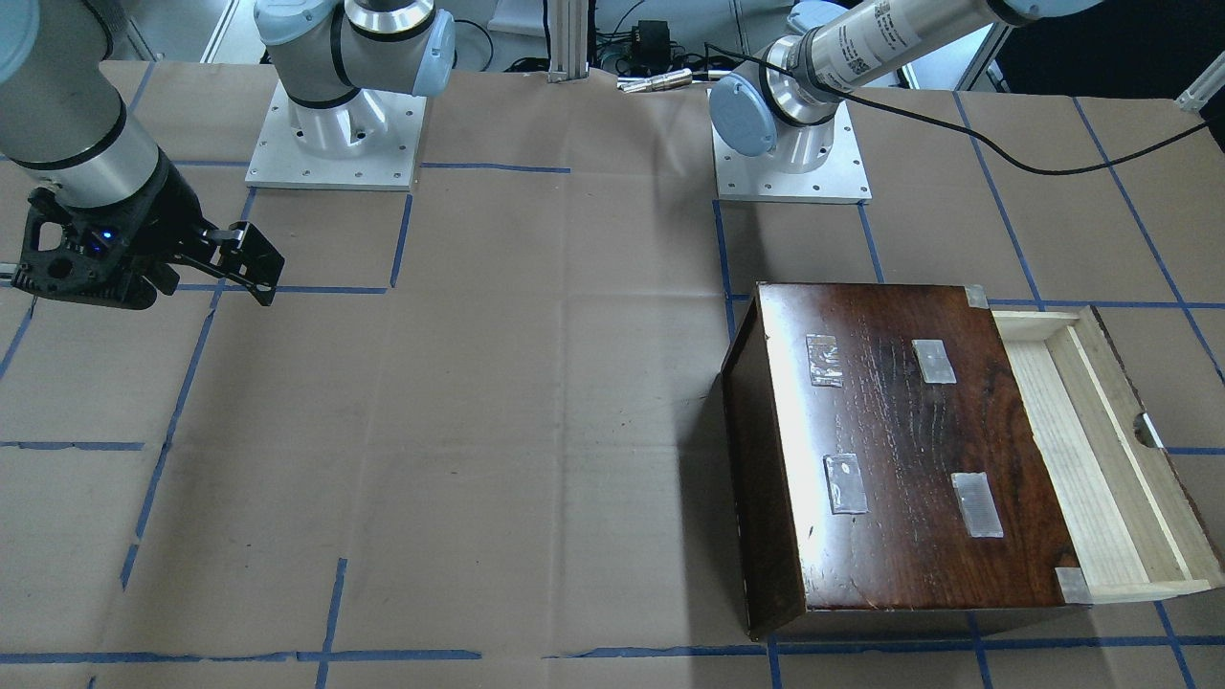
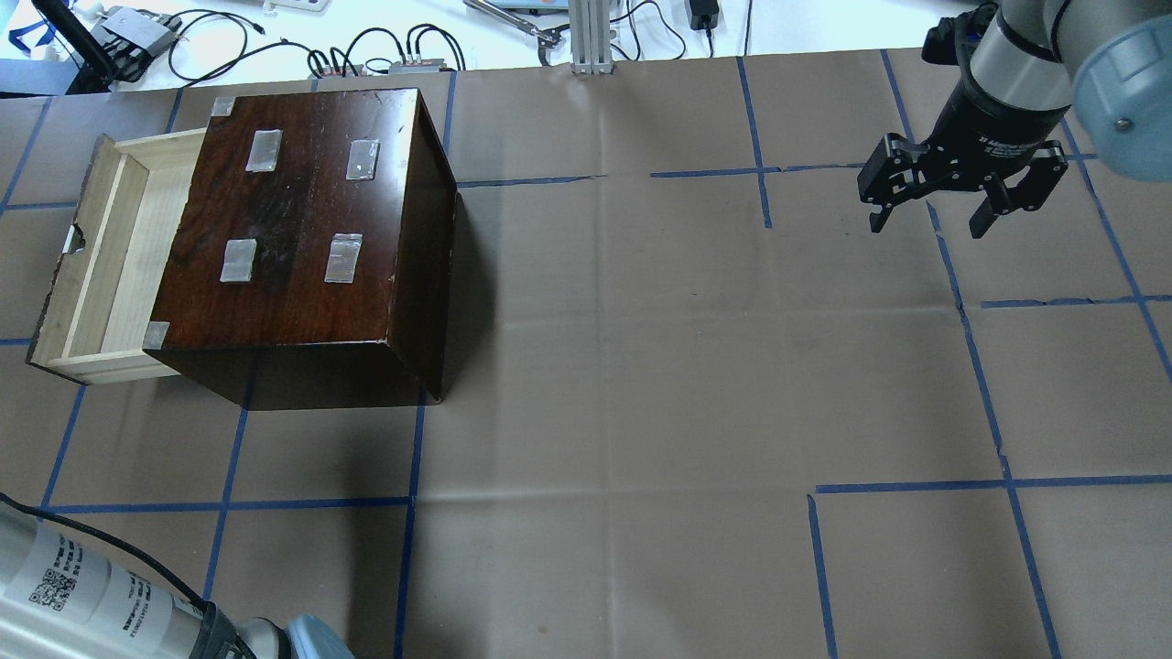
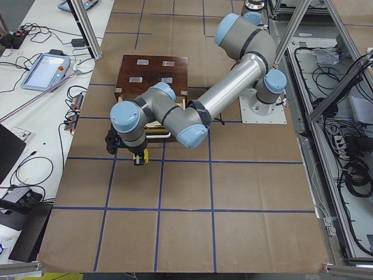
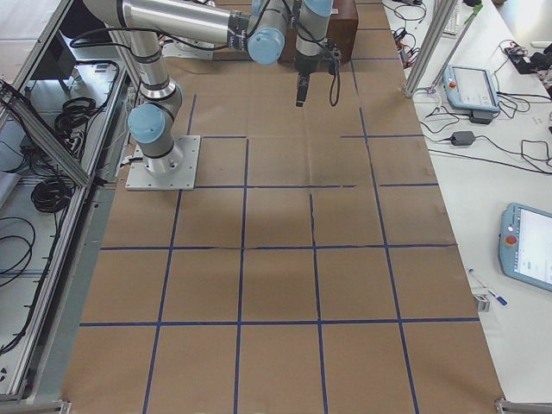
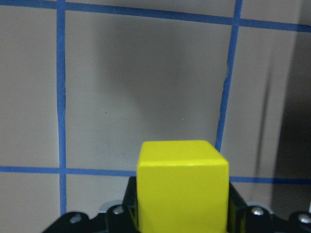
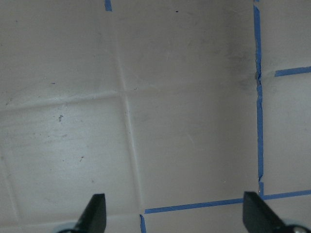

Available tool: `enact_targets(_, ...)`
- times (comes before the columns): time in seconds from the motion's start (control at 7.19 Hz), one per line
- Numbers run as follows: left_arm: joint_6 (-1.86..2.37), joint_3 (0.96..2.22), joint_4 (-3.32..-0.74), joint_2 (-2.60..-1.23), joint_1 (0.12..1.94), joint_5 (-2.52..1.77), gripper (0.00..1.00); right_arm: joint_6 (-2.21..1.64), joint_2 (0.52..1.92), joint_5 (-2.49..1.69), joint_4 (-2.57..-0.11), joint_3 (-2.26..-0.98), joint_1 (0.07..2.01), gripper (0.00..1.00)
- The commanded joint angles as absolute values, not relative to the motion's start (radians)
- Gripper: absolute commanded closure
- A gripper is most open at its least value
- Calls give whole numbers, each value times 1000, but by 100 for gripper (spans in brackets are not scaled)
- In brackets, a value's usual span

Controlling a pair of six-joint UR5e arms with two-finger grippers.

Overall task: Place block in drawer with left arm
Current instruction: 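Lift the yellow cube and carry it over the open drawer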

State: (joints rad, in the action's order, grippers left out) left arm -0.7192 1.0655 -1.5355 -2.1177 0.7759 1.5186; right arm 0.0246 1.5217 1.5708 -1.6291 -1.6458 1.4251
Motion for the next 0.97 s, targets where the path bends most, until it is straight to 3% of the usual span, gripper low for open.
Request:
enact_targets(0.0,-694,1197,-1522,-1979,782,1514,97,25,1522,1571,-1629,-1646,1425,0)
enact_targets(0.83,-535,1538,-1350,-1760,925,1509,97,25,1522,1571,-1629,-1646,1425,0)
